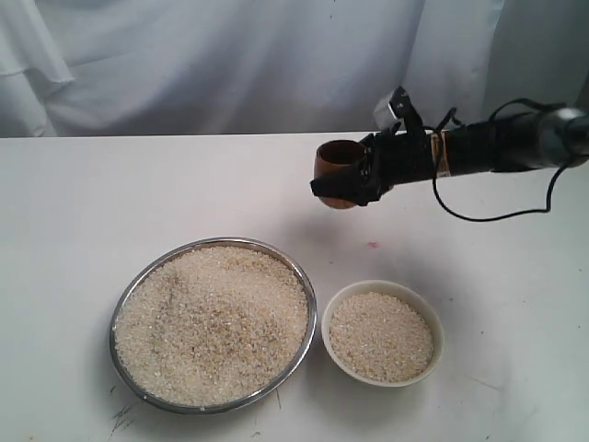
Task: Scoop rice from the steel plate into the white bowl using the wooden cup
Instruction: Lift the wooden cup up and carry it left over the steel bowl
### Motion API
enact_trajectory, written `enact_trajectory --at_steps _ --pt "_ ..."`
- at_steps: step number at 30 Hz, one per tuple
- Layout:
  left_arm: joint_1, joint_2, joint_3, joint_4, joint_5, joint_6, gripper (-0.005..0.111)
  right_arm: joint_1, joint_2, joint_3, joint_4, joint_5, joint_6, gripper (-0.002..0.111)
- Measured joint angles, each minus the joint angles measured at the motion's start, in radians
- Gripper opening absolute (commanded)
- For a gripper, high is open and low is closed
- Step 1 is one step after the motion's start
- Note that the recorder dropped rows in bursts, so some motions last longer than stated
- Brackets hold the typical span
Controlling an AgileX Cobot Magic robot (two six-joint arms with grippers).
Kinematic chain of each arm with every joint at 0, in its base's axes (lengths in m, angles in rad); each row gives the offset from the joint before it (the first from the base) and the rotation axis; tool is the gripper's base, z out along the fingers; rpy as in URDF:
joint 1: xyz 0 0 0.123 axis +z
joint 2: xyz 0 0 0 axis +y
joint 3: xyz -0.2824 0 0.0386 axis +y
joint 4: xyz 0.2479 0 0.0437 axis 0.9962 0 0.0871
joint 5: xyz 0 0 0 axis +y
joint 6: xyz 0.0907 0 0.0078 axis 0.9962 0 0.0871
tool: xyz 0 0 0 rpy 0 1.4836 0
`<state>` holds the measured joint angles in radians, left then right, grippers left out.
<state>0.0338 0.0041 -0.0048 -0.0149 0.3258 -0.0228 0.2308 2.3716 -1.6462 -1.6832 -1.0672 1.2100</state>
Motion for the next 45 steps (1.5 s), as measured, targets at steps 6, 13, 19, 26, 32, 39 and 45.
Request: enact_trajectory --at_steps 6,13,19,26,32,39,45 --pt "0.000 0.000 0.000 0.000 0.000 0.000 0.000 0.013 -0.161 0.002 -0.060 0.018 -0.008 0.000" --pt "0.000 0.000 0.000 0.000 0.000 0.000 0.000 0.053 -0.303 0.037 -0.069 0.136 -0.064 0.000" --pt "0.000 0.000 0.000 0.000 0.000 0.000 0.000 0.101 -0.361 0.037 -0.073 0.468 -0.086 0.000" --pt "0.000 0.000 0.000 0.000 0.000 0.000 0.000 0.077 -0.365 0.039 -0.071 0.965 -0.146 0.000" --pt "0.000 0.000 0.000 0.000 0.000 0.000 0.000 0.067 -0.371 0.123 -0.071 1.210 -0.296 0.000" --pt "0.000 0.000 0.000 0.000 0.000 0.000 0.000 0.076 -0.371 0.308 -0.063 1.062 -0.381 0.000" --pt "0.000 0.000 0.000 0.000 0.000 0.000 0.000 0.181 -0.379 0.381 -0.063 1.126 -0.486 0.000"
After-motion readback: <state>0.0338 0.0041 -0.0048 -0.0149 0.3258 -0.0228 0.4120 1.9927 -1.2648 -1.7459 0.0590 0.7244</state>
